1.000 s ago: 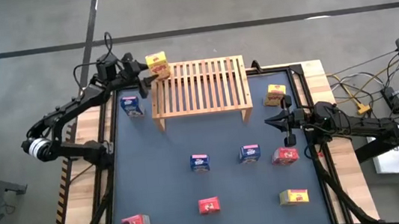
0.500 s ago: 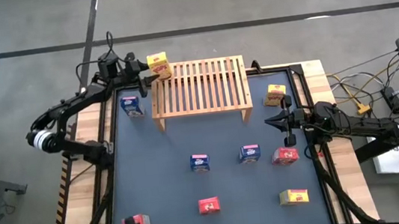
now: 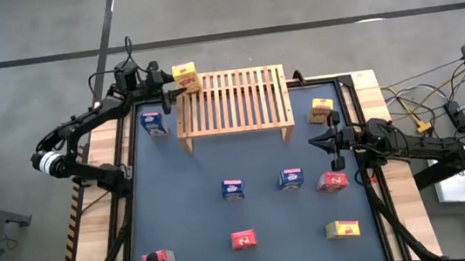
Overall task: Stack cereal on shelf
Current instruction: Put the middle left yellow cereal box on the shelf
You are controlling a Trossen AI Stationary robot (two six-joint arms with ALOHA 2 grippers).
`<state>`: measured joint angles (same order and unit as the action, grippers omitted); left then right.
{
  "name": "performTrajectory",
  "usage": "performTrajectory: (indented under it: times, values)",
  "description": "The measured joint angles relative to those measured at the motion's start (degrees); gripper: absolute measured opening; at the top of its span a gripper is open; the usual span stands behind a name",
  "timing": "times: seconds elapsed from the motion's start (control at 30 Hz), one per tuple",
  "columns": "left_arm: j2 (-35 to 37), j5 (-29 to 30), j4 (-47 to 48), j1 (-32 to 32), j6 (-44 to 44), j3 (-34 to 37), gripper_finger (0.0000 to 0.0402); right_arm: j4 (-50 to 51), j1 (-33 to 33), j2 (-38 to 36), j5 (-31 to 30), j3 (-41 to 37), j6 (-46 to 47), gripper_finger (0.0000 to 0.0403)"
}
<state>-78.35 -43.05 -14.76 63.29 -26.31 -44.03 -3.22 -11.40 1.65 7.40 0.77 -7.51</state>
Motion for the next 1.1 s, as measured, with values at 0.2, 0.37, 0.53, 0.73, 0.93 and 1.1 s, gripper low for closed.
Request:
performTrajectory:
  times: [0.2, 0.37, 0.53, 0.73, 0.93, 1.1]
  values:
    - [0.04, -0.02, 1.39, 0.0, 0.0, -1.25, 0.0192, 0.0, 0.0, 0.0, 0.02, 0.01, 0.0, 0.0013]
    - [0.07, 0.0, 3.79, 0.0, -0.35, -2.24, 0.0192, 0.0, 0.0, 0.0, -0.01, 0.01, 0.0, 0.0013]
    - [0.07, 0.02, 3.82, 0.0, -0.43, -2.3, 0.0192, 0.02, 0.0, 0.0, -0.01, -0.01, 0.0, 0.0013]
    - [0.07, 0.3, 3.76, -0.02, -0.46, -2.32, 0.0223, 0.0, 0.0, 0.0, 0.01, -0.01, 0.0, 0.0013]
    - [0.09, 0.45, 3.74, -0.02, -0.35, -2.34, 0.0257, 0.02, 0.0, 0.0, -0.01, -0.01, 0.0, 0.0013]
    - [0.09, 0.52, 3.74, -0.02, -0.31, -2.34, 0.026, 0.01, 0.0, 0.0, 0.0, 0.0, 0.0, 0.0013]
